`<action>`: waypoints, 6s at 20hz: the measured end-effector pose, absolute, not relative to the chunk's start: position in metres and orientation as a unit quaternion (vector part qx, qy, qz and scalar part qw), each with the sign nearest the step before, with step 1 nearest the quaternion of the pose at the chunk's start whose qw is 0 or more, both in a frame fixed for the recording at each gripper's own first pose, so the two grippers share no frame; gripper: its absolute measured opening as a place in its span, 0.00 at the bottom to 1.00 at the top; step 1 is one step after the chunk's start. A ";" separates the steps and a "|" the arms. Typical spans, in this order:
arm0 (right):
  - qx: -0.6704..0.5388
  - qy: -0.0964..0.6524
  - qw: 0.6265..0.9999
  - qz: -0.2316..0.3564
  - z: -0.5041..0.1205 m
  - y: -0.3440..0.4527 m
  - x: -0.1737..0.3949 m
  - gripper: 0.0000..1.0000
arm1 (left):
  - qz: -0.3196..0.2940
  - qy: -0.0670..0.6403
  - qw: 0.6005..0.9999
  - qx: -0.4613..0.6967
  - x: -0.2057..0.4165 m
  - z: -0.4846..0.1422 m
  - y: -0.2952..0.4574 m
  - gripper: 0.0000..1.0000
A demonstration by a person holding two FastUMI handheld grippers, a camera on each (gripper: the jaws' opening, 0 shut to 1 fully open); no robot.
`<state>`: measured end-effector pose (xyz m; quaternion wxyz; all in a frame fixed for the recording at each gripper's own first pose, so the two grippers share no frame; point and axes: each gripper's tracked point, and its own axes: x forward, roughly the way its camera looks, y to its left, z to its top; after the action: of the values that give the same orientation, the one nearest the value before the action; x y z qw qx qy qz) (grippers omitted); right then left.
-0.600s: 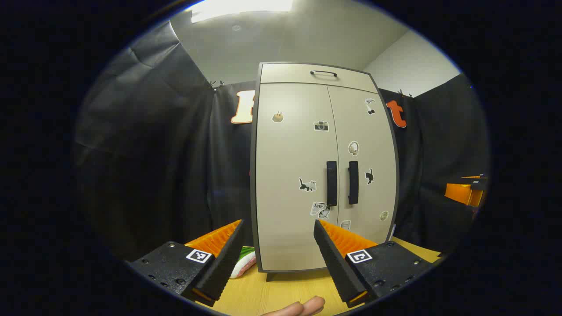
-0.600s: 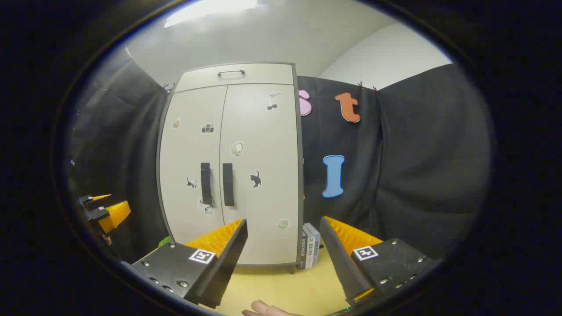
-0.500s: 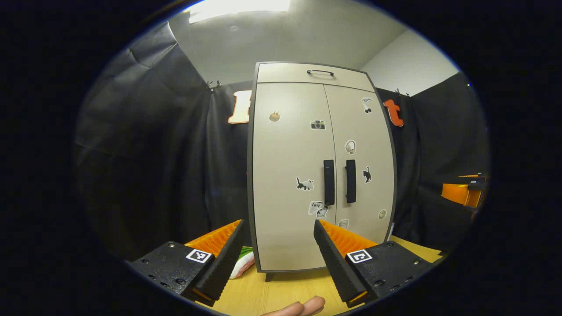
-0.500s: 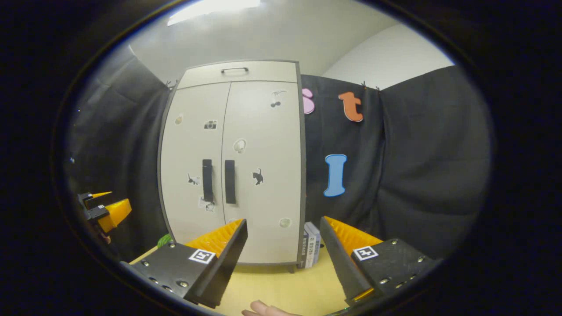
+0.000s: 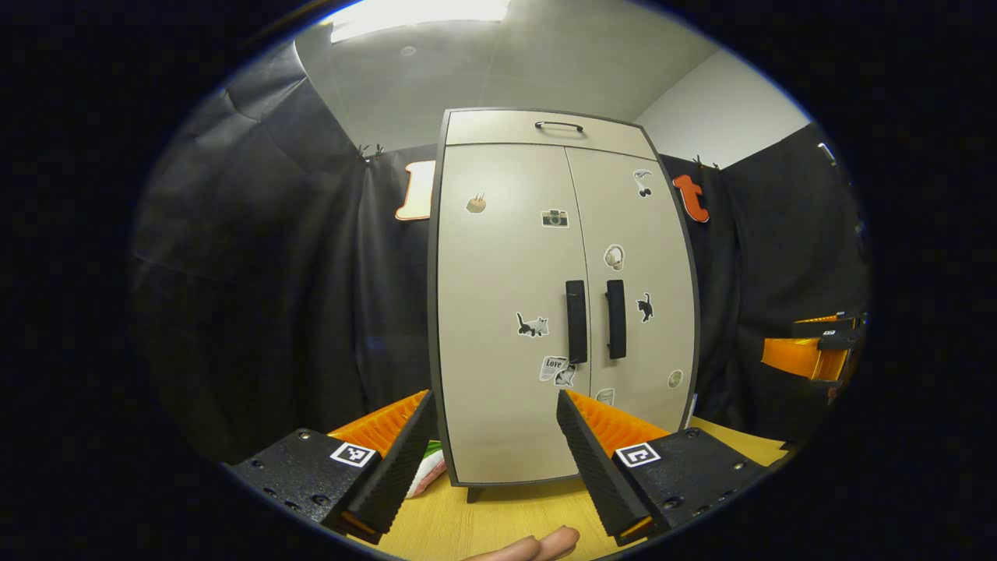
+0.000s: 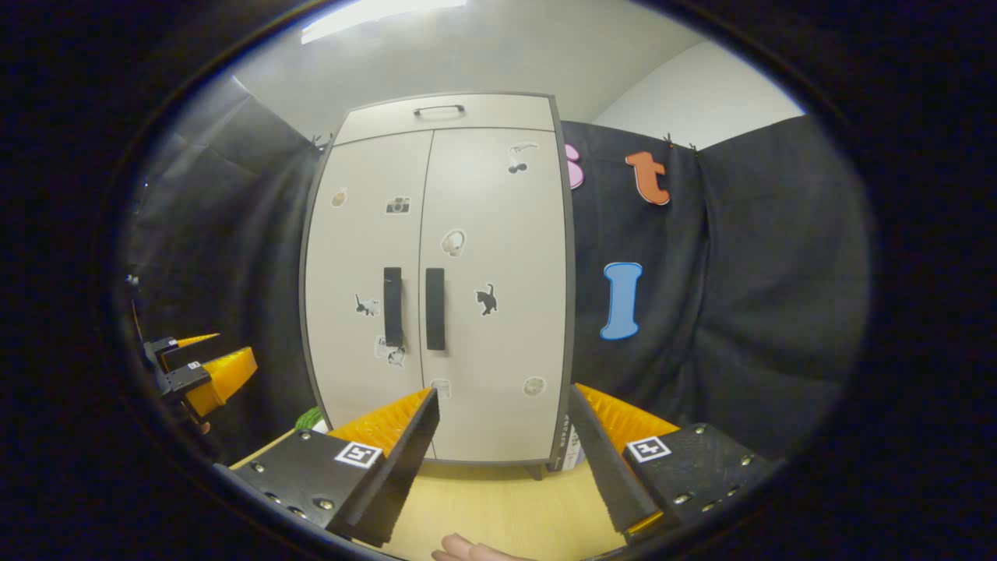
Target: Open the right door of the double-door shoe cabinet with the right hand, and open the left door with the left hand.
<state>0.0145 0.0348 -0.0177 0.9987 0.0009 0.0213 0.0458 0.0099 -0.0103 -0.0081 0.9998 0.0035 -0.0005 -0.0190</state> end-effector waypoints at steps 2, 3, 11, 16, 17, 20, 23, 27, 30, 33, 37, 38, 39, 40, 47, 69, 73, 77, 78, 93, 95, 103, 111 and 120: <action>0.003 0.018 0.999 0.050 -0.016 0.038 0.019 0.94 | -0.021 0.001 1.000 0.002 0.012 -0.011 -0.011 0.96; 0.004 0.014 0.999 0.052 -0.015 0.040 0.022 0.94 | -0.020 0.004 1.000 0.002 0.013 -0.015 -0.009 0.96; -0.007 -0.003 0.998 0.055 -0.011 0.060 0.080 0.94 | -0.022 0.023 0.999 -0.006 0.031 -0.042 -0.011 0.96; 0.004 -0.033 0.996 0.088 0.008 0.102 0.140 0.98 | -0.026 0.032 0.999 -0.013 0.030 -0.059 -0.016 0.96; 0.008 -0.038 0.994 0.103 0.011 0.113 0.151 0.98 | -0.027 0.035 0.999 -0.014 0.028 -0.062 -0.016 0.96; -0.005 -0.039 0.993 0.112 0.016 0.131 0.183 0.94 | -0.022 0.039 0.999 -0.012 0.019 -0.071 -0.011 0.96; -0.009 -0.042 0.991 0.125 0.021 0.155 0.207 0.98 | -0.024 0.033 0.999 -0.008 0.006 -0.074 -0.010 0.96; -0.013 -0.021 0.993 0.112 0.013 0.170 0.231 0.99 | -0.024 0.028 0.999 -0.013 -0.018 -0.082 -0.003 0.96; -0.003 0.002 0.996 0.086 0.000 0.169 0.251 0.99 | -0.020 0.040 0.998 -0.035 -0.034 -0.096 0.008 0.96; 0.012 0.013 0.997 0.079 -0.009 0.167 0.266 0.88 | -0.015 0.039 0.999 -0.025 -0.041 -0.100 0.019 0.93; 0.046 0.022 0.996 0.071 -0.006 0.164 0.264 0.72 | -0.001 0.031 0.999 -0.017 -0.039 -0.095 0.030 0.96; 0.042 0.022 0.997 0.068 -0.006 0.163 0.268 0.63 | 0.002 0.031 0.999 -0.013 -0.039 -0.094 0.032 0.96; 0.037 0.029 0.996 0.072 -0.006 0.167 0.270 0.60 | 0.004 0.030 1.000 -0.009 -0.039 -0.092 0.033 0.96; 0.034 0.030 0.996 0.080 -0.004 0.174 0.263 0.56 | 0.005 0.027 1.000 -0.007 -0.039 -0.089 0.032 0.96; 0.026 0.049 0.994 0.092 -0.008 0.174 0.263 0.18 | -0.004 0.021 1.000 -0.018 -0.039 -0.069 0.019 0.96; 0.019 0.056 0.982 0.177 0.004 0.150 0.217 0.18 | -0.027 0.006 0.999 -0.041 -0.063 -0.056 0.004 0.93; 0.020 0.051 0.982 0.182 0.007 0.142 0.212 0.18 | -0.031 0.012 0.998 -0.043 -0.061 -0.061 0.003 0.96; 0.017 0.048 0.982 0.184 0.009 0.135 0.209 0.18 | -0.024 0.013 0.999 -0.046 -0.059 -0.060 0.006 0.96; 0.016 0.048 0.982 0.184 0.008 0.133 0.208 0.18 | -0.025 0.013 0.998 -0.049 -0.058 -0.059 0.004 0.96; 0.024 0.037 0.985 0.165 0.012 0.102 0.200 0.17 | -0.056 0.029 0.996 -0.065 -0.054 -0.070 -0.029 0.99; 0.028 0.033 0.985 0.166 0.012 0.101 0.200 0.17 | -0.057 0.032 0.996 -0.063 -0.051 -0.073 -0.033 0.96; 0.018 0.013 0.990 0.138 0.017 0.078 0.202 0.16 | -0.082 0.045 0.993 -0.069 -0.049 -0.078 -0.068 0.96; 0.030 0.000 0.997 0.074 0.010 -0.008 0.224 0.01 | -0.098 0.049 0.993 -0.052 -0.047 -0.082 -0.098 0.96; 0.044 -0.003 0.992 0.122 0.003 -0.002 0.229 0.01 | -0.068 0.047 0.996 -0.040 -0.029 -0.075 -0.089 0.96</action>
<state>0.2286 -0.0022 0.0034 0.9916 0.0437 -0.0028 0.1219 -0.0285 -0.0894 -0.0747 0.9958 -0.0398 0.0471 -0.0676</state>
